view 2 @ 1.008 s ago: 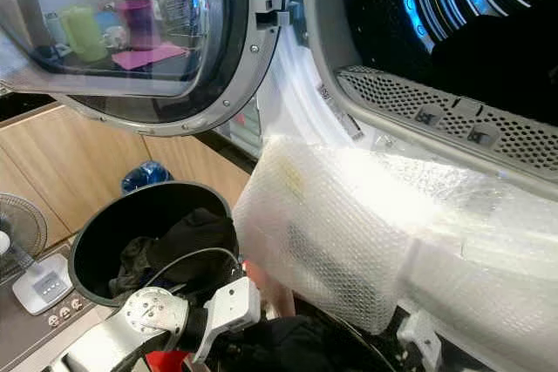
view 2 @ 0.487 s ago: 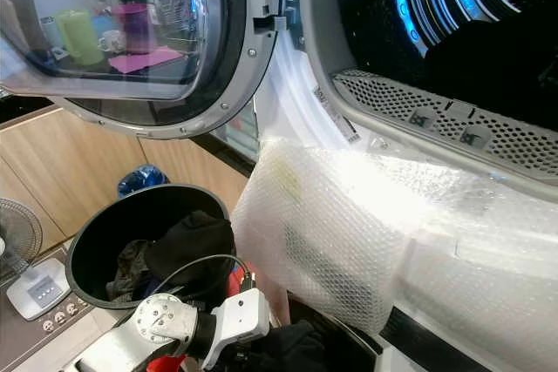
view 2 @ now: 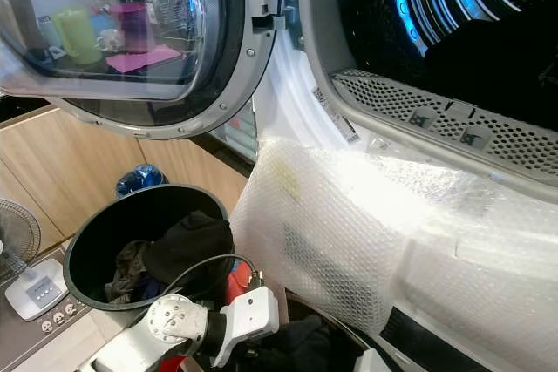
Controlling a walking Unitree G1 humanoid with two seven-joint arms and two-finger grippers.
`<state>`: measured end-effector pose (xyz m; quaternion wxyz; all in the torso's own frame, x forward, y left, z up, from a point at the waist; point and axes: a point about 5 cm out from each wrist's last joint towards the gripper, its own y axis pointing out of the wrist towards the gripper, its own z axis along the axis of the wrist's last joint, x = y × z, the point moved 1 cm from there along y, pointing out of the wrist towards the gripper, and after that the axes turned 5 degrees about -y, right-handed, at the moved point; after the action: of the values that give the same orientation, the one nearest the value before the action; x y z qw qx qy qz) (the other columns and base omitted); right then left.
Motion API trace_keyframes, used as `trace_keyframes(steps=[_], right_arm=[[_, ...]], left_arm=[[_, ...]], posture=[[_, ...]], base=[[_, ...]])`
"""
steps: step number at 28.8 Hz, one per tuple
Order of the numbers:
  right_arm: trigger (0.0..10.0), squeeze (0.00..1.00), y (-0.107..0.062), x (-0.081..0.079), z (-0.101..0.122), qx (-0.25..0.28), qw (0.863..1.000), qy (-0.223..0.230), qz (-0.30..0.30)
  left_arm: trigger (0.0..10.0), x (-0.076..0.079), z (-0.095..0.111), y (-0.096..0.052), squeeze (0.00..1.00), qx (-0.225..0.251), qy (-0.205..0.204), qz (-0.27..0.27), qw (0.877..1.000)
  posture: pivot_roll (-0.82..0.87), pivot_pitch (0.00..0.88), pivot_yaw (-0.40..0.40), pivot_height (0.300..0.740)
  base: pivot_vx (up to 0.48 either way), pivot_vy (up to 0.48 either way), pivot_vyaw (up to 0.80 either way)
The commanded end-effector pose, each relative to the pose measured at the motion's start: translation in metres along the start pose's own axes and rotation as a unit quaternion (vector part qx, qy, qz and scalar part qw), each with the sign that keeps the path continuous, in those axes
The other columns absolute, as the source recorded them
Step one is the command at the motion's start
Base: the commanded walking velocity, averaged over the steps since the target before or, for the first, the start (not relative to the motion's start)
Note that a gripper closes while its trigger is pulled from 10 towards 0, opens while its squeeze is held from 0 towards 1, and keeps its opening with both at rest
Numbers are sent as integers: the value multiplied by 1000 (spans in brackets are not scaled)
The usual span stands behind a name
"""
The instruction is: Clothes washing
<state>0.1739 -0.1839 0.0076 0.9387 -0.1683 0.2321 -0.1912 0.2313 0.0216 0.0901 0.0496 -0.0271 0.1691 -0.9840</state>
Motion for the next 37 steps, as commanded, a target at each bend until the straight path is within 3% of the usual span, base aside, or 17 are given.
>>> trace_keyframes(steps=[1, 3, 8, 16, 22, 25, 29, 37], right_arm=[[10000, 0, 3, 8, 3, 5, 999, 1, -40], [10000, 0, 6, 13, 6, 24, 997, 17, -65], [10000, 0, 10, 7, 17, 66, 995, 55, -47], [10000, 0, 8, -10, 18, 58, 996, 70, 16], [10000, 0, 12, 2, 15, 47, 995, 78, -47], [10000, 0, 15, 0, 17, 55, 994, 89, -40], [10000, 0, 19, 6, 17, 62, 989, 106, -78], [10000, 0, 26, 9, 18, 84, 981, 138, -107]], left_arm=[[0, -4, 9, 0, 0, 11, 21, 7, 1000], [0, -6, 9, 2, 0, 11, 23, 13, 1000], [0, -10, 10, 4, 0, 15, 26, 27, 999], [0, -15, 12, 8, 0, 19, 40, 57, 997], [0, -23, 20, 18, 0, 33, 51, 97, 993], [0, -25, 25, 25, 0, 44, 54, 117, 991], [0, -21, 29, 36, 0, 57, 50, 119, 990], [0, -17, 32, 42, 0, 66, 50, 120, 989]], posture=[[-86, 23, 4, 740], [-87, 27, 3, 740], [-90, 38, -1, 740], [-98, 56, -7, 740], [-94, 67, -8, 740], [-91, 70, -8, 740], [-95, 75, -9, 740], [-95, 79, -8, 740]], base=[[0, 0, 0], [0, 0, 0], [0, 0, 0], [0, 0, 0], [0, 0, 0], [0, 0, 0], [0, 0, 0], [0, 0, 0]])
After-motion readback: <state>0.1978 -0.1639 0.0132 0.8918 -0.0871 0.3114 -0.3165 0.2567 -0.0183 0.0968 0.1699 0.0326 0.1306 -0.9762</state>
